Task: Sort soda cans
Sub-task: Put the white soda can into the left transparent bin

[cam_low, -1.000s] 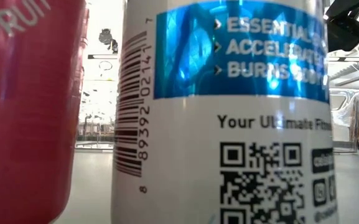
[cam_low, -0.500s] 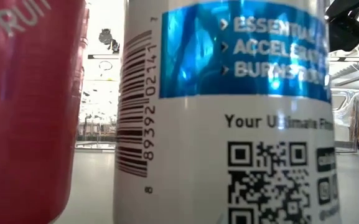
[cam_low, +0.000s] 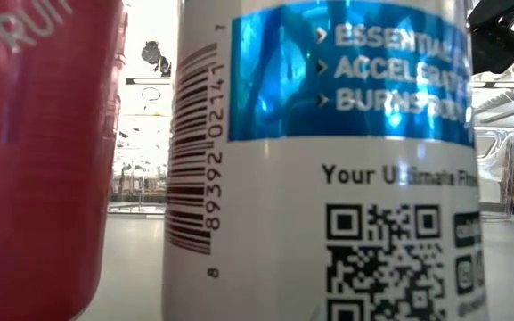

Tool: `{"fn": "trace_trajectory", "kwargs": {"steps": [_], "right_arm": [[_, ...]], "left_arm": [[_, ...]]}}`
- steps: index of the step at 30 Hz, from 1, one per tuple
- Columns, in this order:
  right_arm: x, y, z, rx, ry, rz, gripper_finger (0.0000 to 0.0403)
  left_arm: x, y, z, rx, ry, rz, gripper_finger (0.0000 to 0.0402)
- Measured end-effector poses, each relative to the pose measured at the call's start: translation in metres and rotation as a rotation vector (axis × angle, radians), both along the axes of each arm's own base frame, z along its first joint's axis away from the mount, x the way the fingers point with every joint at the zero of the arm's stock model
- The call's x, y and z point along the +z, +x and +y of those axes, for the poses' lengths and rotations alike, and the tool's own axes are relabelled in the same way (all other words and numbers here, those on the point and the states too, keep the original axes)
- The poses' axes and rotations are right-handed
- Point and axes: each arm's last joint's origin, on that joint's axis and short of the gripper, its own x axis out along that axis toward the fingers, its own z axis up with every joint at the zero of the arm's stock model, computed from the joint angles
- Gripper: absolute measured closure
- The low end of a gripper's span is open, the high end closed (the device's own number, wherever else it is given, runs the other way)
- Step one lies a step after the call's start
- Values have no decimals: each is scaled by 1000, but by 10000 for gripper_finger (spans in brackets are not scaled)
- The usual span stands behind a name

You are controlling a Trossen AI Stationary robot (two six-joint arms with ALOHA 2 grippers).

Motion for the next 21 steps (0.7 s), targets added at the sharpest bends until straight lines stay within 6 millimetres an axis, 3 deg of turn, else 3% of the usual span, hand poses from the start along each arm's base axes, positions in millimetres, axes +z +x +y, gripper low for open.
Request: {"fn": "trace_trajectory", "kwargs": {"steps": [8,21], "right_arm": [[0,0,0,0,-3,3,9],[-1,-1,-1,0,-10,12,9]], "left_arm": [[-16,-2,1,45,-32,60,6],[-21,3,5,4,-6,69,6]]}}
